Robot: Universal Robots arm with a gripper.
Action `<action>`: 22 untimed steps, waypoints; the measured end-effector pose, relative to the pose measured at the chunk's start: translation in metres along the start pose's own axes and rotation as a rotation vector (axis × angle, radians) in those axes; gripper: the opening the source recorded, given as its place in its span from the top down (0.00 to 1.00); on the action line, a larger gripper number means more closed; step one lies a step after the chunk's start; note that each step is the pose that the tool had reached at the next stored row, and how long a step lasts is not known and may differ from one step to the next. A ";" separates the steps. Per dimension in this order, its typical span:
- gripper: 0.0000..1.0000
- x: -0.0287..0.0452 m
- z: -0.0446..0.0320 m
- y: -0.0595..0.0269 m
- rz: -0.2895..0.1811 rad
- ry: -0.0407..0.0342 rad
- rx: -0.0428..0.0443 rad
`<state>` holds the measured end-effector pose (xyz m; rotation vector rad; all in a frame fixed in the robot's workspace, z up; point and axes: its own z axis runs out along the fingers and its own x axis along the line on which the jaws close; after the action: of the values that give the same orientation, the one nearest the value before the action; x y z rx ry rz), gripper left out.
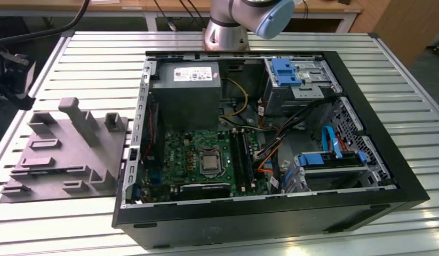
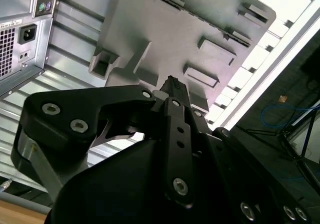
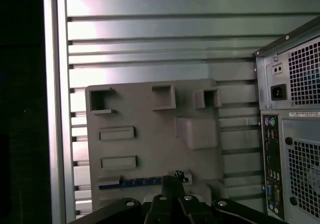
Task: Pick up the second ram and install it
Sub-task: 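Reach for the second ram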
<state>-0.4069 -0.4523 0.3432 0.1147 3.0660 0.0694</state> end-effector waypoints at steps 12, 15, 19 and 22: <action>0.90 0.0016 0.0131 -0.0172 0.000 0.0000 0.0000; 0.90 0.0031 0.0163 -0.0210 0.000 0.0000 0.0000; 0.90 0.0048 0.0210 -0.0247 0.000 -0.0001 -0.0001; 0.90 0.0057 0.0247 -0.0270 0.000 0.0001 0.0001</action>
<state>-0.4127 -0.4776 0.3169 0.1147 3.0661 0.0693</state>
